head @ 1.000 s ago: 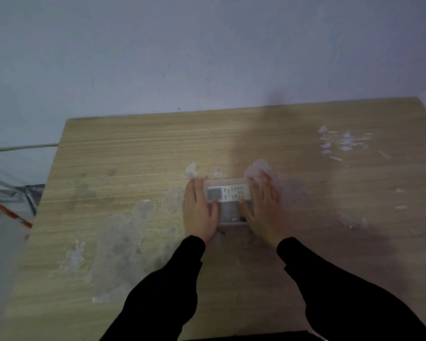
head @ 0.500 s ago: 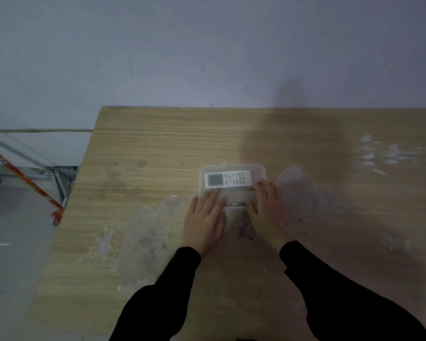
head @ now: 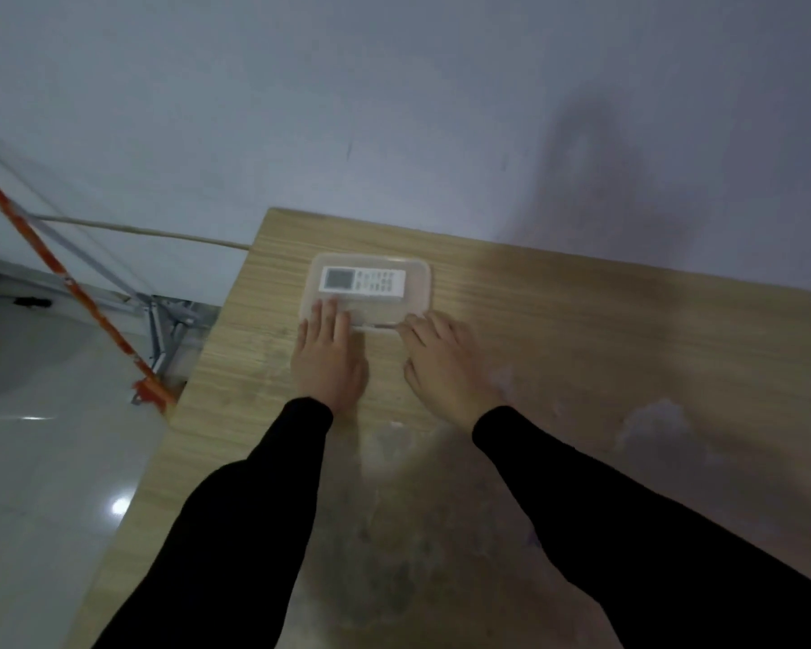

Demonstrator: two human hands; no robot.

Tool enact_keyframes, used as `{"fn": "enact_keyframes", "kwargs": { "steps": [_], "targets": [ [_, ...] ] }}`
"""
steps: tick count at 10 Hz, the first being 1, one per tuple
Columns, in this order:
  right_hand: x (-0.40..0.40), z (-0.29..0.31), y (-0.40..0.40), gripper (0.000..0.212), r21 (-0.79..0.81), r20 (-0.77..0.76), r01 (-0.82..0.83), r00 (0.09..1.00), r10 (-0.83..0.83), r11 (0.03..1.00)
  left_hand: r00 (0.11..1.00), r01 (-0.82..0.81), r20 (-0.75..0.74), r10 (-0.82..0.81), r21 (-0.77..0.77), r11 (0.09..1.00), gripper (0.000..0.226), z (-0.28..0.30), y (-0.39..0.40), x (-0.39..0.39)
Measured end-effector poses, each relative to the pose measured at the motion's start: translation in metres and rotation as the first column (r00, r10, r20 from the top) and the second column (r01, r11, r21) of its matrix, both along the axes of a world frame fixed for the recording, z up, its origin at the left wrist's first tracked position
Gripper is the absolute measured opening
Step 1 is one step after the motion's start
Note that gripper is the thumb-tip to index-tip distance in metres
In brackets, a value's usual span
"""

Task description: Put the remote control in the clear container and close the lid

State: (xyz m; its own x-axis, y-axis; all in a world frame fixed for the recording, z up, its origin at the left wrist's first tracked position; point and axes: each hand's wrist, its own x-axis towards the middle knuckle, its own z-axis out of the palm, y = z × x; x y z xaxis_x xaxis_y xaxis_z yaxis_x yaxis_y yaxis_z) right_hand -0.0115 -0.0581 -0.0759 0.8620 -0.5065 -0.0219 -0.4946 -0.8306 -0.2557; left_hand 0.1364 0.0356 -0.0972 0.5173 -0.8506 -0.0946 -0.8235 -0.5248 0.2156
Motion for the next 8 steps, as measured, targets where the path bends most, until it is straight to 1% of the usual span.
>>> {"fn": "enact_keyframes", "kwargs": {
  "steps": [1,2,3,5,6,7,8],
  "targets": [
    [0.025,-0.002,-0.012,0.062,0.004,-0.065,-0.015,0.998,0.015,1.000,1.000,0.020,-0.014,-0.019,0.049,0.999,0.089,-0.001,-0.010,0.033],
    [0.048,-0.002,-0.028,0.069,-0.015,-0.129,-0.055,0.990,0.053,0.998,0.998,0.057,-0.024,-0.054,0.122,0.991,0.097,-0.001,-0.022,0.063],
    [0.068,0.000,-0.044,0.075,0.092,-0.158,-0.071,0.984,0.085,0.993,0.999,0.042,-0.039,-0.035,0.185,0.982,0.097,0.005,-0.037,0.085],
    [0.090,0.003,-0.050,0.087,0.270,-0.176,-0.064,0.978,0.115,0.961,1.000,0.013,-0.026,-0.007,0.221,0.975,0.090,0.013,-0.058,0.106],
    [0.091,0.003,-0.054,0.088,0.252,-0.213,-0.083,0.967,0.139,0.964,1.000,0.003,-0.002,-0.003,0.255,0.967,0.091,0.012,-0.059,0.104],
    [0.079,0.009,-0.053,0.087,0.258,-0.212,-0.019,0.974,0.075,0.966,0.998,-0.049,-0.034,0.058,0.230,0.972,0.083,0.021,-0.054,0.089],
    [0.055,0.009,-0.049,0.078,0.215,-0.129,0.019,0.992,0.009,0.976,0.995,-0.098,-0.010,0.101,0.170,0.981,0.077,0.021,-0.046,0.066]
  ]
}}
